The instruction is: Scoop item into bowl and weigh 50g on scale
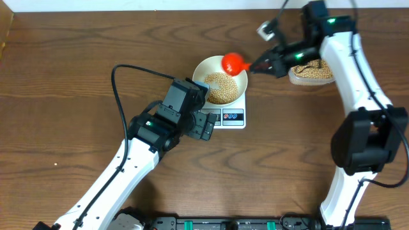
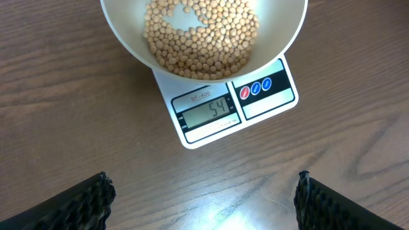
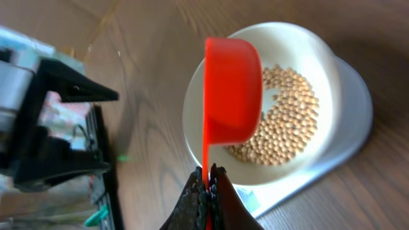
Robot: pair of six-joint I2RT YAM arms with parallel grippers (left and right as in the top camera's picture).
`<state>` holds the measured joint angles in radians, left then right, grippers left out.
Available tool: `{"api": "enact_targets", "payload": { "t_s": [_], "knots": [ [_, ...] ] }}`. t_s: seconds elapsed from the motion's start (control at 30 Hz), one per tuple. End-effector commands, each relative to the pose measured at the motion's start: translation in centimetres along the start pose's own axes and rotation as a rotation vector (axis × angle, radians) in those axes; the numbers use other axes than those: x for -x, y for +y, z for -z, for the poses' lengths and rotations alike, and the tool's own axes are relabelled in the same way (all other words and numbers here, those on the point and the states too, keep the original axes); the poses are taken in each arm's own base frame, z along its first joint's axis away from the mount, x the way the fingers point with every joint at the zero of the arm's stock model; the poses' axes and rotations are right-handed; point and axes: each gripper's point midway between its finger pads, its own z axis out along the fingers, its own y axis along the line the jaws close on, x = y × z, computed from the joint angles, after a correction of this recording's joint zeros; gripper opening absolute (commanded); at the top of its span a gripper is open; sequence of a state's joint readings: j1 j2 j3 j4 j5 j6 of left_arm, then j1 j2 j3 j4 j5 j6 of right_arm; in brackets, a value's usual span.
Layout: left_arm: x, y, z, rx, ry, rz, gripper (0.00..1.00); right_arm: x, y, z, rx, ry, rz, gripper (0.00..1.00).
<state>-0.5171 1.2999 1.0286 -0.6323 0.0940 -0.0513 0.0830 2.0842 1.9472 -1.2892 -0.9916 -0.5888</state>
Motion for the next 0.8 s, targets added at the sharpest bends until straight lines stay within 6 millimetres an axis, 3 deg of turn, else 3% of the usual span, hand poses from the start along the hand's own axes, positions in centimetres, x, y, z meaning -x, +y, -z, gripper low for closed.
{"api": "enact_targets", "payload": {
  "t_s": [0.0, 0.1, 0.4, 0.57, 0.77],
  "knots": [
    [0.1, 0.4, 0.2, 0.018, -0.008, 0.0, 0.92, 1.1, -0.3, 4.5, -0.017, -0.08, 0.01, 0.01],
    [0.1, 0.4, 0.2, 0.018, -0.007, 0.0, 0.92, 0.3, -1.7, 7.7, -0.082, -0.09, -0.049, 0.01],
    [0.1, 0.4, 0.2, 0.018, -0.007, 0.0, 0.92, -5.5, -9.2, 15.6, -0.423, -0.032, -0.315, 0.02],
    [0.1, 0.4, 0.2, 0.018, -0.007, 0.0, 0.93, -7.6, -13.3, 18.7, -0.695, 0.036, -0.416, 0.02],
    [0.1, 0.4, 0.2, 0.018, -0.008, 0.0, 0.92, -7.8, -15.3, 19.7, -0.898, 0.156, -0.338, 0.01]
  ]
}}
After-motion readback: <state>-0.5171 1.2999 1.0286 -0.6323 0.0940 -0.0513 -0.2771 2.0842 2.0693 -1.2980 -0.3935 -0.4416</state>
